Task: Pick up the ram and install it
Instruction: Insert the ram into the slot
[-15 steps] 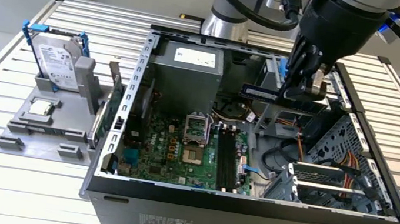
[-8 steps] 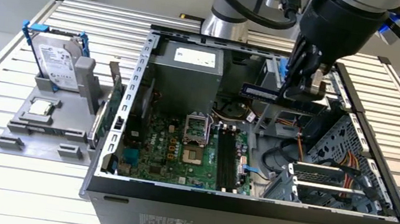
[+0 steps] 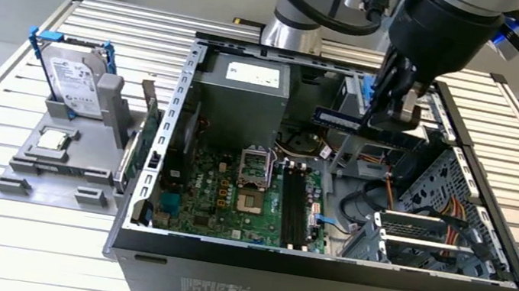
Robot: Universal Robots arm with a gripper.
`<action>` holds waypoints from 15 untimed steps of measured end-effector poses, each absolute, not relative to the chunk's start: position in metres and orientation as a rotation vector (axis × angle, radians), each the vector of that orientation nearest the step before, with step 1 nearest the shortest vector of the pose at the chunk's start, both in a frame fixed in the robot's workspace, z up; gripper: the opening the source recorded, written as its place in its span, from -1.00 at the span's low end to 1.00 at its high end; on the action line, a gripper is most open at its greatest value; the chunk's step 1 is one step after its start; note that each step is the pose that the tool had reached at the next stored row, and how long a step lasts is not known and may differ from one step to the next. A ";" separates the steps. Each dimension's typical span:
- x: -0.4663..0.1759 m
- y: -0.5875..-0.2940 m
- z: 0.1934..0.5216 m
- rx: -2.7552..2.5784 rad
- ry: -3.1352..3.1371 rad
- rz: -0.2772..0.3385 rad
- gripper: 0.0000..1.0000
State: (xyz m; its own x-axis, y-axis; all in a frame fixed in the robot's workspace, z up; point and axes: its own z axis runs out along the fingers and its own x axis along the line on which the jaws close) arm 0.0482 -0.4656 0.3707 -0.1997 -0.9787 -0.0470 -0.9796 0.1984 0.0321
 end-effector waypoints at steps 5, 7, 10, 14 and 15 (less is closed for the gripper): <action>0.048 -0.466 0.371 -1.935 2.452 0.085 -1.00; 0.048 -0.466 0.371 -1.917 2.466 0.085 -1.00; 0.048 -0.466 0.371 -1.889 2.486 0.084 -1.00; 0.048 -0.466 0.371 -1.851 2.514 0.084 -1.00; 0.048 -0.466 0.371 -1.842 2.520 0.084 -1.00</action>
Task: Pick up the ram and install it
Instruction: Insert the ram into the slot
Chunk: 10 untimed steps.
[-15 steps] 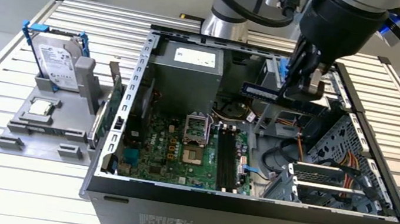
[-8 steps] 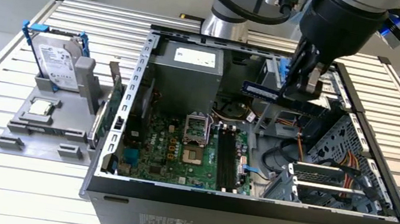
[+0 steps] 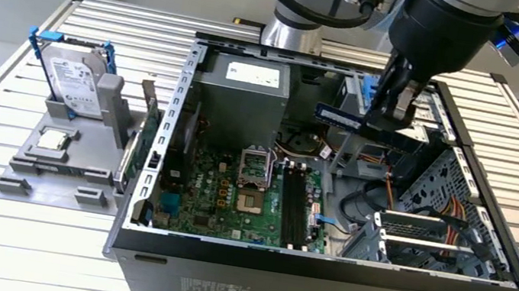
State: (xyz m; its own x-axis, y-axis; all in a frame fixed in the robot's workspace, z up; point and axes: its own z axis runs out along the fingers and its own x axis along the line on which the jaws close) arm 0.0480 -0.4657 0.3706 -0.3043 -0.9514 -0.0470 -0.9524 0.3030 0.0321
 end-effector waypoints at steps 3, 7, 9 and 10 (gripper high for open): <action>0.048 -0.466 0.371 -1.810 2.543 0.083 -1.00; 0.048 -0.466 0.371 -1.763 2.574 0.083 -1.00; 0.048 -0.466 0.371 -1.739 2.590 0.083 -1.00; 0.048 -0.466 0.371 -1.726 2.598 0.082 -1.00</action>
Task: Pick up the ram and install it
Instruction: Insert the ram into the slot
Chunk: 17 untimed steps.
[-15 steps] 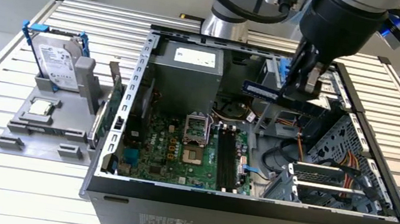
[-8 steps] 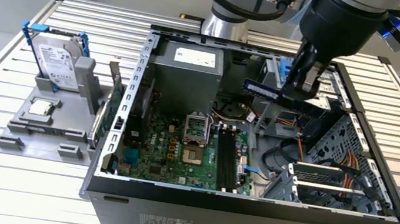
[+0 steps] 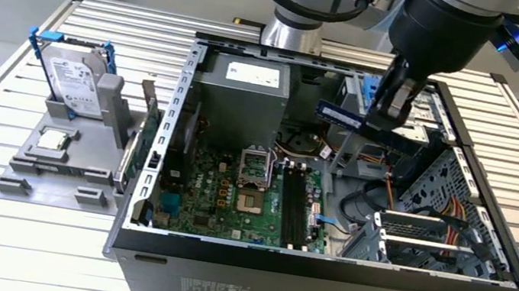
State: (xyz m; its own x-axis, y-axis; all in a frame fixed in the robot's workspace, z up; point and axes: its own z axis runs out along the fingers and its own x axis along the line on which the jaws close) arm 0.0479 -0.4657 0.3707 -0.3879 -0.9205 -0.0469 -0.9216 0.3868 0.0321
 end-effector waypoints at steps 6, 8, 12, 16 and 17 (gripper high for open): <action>0.048 -0.466 0.371 -1.647 2.647 0.081 -1.00; 0.048 -0.466 0.371 -1.621 2.663 0.081 -1.00; 0.048 -0.466 0.371 -1.567 2.694 0.080 -1.00; 0.047 -0.466 0.371 -1.513 2.723 0.079 -1.00; 0.047 -0.466 0.371 -1.500 2.730 0.079 -1.00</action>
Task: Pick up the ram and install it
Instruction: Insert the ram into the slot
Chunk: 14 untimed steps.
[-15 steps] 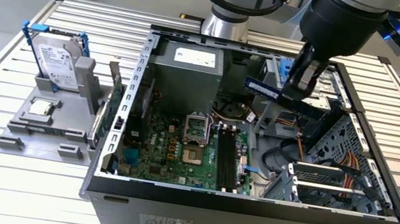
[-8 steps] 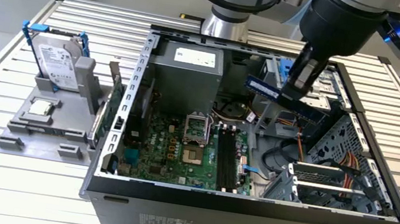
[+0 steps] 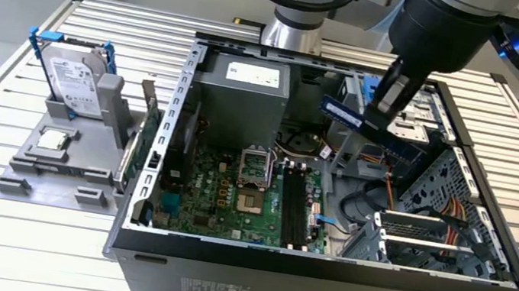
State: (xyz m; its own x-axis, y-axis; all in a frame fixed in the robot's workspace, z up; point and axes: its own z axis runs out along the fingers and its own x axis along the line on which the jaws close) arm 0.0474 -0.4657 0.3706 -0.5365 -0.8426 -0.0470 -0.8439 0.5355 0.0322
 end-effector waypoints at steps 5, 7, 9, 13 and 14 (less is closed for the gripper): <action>0.047 -0.466 0.371 -1.434 2.764 0.078 -1.00; 0.047 -0.466 0.370 -1.407 2.777 0.078 -1.00; 0.047 -0.466 0.371 -1.382 2.789 0.077 -1.00; 0.047 -0.466 0.370 -1.327 2.815 0.077 -1.00; 0.047 -0.466 0.370 -1.313 2.821 0.076 -1.00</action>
